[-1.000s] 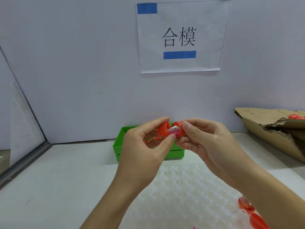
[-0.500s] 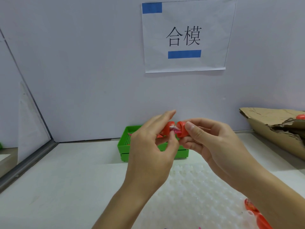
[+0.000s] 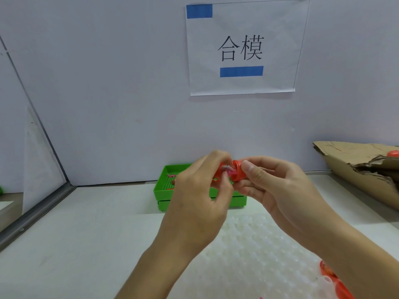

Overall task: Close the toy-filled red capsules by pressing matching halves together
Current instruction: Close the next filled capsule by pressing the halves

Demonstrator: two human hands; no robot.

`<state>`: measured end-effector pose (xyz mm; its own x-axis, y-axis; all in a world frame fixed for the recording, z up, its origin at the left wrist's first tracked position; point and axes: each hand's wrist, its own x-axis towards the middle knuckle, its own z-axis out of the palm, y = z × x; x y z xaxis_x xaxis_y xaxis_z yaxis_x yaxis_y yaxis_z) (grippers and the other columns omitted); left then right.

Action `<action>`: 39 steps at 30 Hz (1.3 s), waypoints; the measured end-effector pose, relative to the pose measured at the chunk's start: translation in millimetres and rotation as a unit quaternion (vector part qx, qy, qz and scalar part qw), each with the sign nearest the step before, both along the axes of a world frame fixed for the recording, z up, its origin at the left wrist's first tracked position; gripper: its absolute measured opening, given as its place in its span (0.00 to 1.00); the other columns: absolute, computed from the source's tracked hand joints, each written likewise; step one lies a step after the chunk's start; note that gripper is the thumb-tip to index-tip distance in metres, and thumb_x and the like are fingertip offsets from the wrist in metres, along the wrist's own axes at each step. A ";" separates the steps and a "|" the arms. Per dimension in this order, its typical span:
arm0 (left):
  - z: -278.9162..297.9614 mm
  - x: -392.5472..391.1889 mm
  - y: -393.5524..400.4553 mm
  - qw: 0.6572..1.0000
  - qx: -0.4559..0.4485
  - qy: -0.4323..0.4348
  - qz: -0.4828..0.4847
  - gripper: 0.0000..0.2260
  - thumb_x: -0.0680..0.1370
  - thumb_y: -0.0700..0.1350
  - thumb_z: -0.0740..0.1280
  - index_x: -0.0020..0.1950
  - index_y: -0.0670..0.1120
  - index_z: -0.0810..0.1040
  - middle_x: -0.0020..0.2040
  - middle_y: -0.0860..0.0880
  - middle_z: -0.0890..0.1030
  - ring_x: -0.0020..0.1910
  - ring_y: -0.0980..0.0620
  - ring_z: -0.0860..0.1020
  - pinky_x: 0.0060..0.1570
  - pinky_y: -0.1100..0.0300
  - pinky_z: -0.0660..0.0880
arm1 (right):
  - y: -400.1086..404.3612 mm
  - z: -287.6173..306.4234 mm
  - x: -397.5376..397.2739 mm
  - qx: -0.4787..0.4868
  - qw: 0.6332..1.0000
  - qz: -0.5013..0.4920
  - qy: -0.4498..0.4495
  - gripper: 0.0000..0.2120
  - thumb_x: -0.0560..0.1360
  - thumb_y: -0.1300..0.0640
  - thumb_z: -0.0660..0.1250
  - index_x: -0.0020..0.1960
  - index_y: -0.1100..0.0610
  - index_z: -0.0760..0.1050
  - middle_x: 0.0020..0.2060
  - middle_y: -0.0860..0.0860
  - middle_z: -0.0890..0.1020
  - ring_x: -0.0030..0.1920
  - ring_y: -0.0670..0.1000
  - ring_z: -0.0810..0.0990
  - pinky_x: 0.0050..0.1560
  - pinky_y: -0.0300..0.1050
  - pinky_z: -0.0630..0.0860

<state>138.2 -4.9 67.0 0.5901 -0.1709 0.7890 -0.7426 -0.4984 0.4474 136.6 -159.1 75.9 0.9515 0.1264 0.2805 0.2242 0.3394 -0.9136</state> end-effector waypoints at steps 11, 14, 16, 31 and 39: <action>-3.0 0.2 -2.9 0.998 -0.043 -0.037 0.015 0.05 0.78 0.40 0.66 0.50 0.49 0.80 0.49 0.57 0.80 0.51 0.61 0.80 0.45 0.61 0.80 | 2.0 -2.8 0.4 -0.009 1.000 -0.001 -0.019 0.15 0.64 0.49 0.74 0.45 0.59 0.85 0.42 0.59 0.86 0.44 0.53 0.86 0.45 0.36 0.80; -2.2 -2.2 -3.4 0.997 -0.071 0.000 0.005 0.10 0.77 0.45 0.68 0.56 0.55 0.72 0.48 0.59 0.82 0.48 0.60 0.82 0.48 0.60 0.81 | 2.3 -3.4 0.1 -0.017 0.999 -0.010 -0.028 0.13 0.64 0.47 0.74 0.42 0.55 0.86 0.41 0.56 0.87 0.44 0.52 0.86 0.45 0.37 0.80; -1.1 -2.0 -1.7 0.997 -0.077 0.013 -0.012 0.10 0.77 0.45 0.68 0.56 0.53 0.74 0.48 0.58 0.83 0.49 0.59 0.83 0.49 0.60 0.81 | 2.3 -3.5 -0.3 -0.019 0.999 -0.008 -0.034 0.11 0.66 0.48 0.73 0.42 0.54 0.86 0.40 0.55 0.87 0.43 0.51 0.86 0.45 0.36 0.80; 4.6 0.4 7.2 0.991 -0.075 0.049 -0.095 0.08 0.76 0.41 0.70 0.52 0.52 0.79 0.46 0.55 0.83 0.49 0.54 0.83 0.47 0.67 0.79 | -0.2 -4.8 2.8 -0.010 0.999 -0.018 -0.038 0.13 0.64 0.46 0.73 0.40 0.55 0.85 0.38 0.55 0.86 0.40 0.51 0.85 0.42 0.36 0.80; 2.9 2.4 11.0 0.982 0.118 -0.142 0.026 0.06 0.81 0.41 0.65 0.55 0.43 0.80 0.48 0.50 0.81 0.45 0.52 0.80 0.45 0.58 0.77 | 0.5 -5.7 3.5 0.000 0.999 -0.011 -0.040 0.11 0.65 0.47 0.73 0.40 0.54 0.85 0.37 0.54 0.85 0.40 0.52 0.85 0.43 0.37 0.80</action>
<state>140.6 6.0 69.9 0.3651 -0.3452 0.8646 -0.7919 -0.6034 0.0935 140.1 -158.6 70.2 0.9287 0.1058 0.3554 0.3035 0.3336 -0.8925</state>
